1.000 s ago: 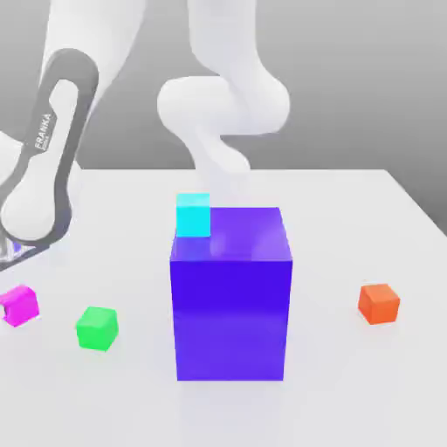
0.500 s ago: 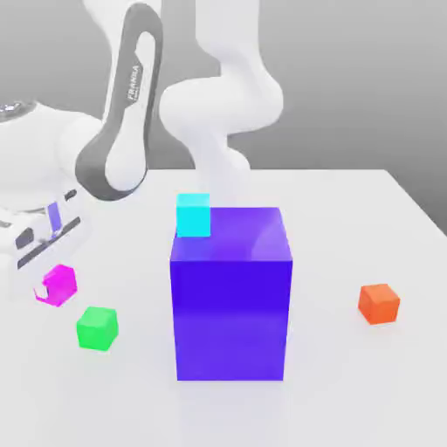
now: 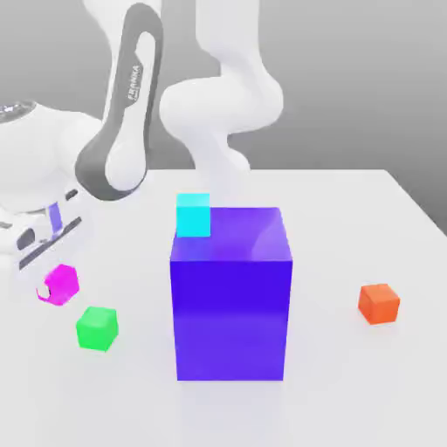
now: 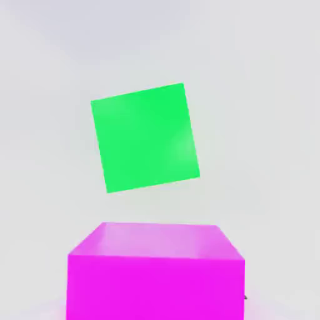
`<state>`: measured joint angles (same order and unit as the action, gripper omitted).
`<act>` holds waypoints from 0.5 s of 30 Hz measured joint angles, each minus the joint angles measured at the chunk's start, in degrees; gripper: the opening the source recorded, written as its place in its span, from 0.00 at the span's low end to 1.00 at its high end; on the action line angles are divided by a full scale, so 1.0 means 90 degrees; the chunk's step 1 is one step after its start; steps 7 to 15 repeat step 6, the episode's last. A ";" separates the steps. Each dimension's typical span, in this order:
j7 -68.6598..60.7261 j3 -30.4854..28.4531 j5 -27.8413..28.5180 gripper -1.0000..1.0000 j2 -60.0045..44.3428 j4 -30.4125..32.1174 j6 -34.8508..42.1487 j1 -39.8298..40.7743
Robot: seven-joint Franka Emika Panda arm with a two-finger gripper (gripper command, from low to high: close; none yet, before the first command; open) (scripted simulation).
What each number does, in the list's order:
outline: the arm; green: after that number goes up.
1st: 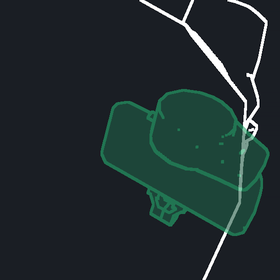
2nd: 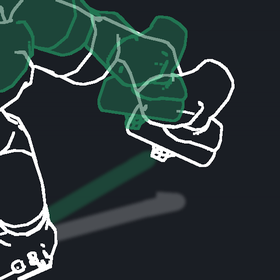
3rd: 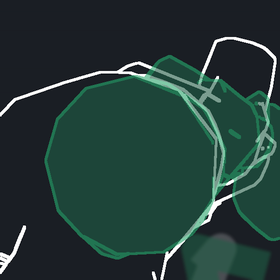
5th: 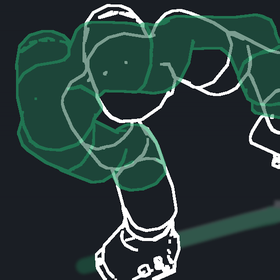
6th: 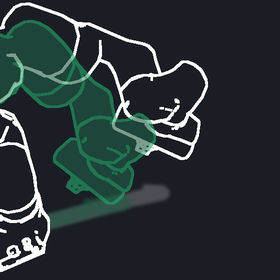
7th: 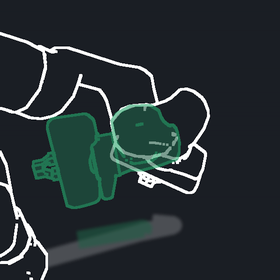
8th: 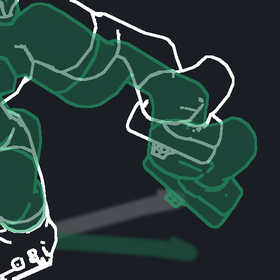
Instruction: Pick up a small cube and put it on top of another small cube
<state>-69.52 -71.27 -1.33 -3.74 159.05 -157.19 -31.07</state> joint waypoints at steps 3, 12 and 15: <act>-0.0935 0.1103 -0.1032 0.00 -0.0257 0.0352 -0.0657 0.0492; -0.1981 0.2304 -0.2447 1.00 -0.0476 0.0343 -0.0933 0.1297; -0.1981 0.2304 -0.2447 1.00 -0.0476 0.0343 -0.0933 0.1297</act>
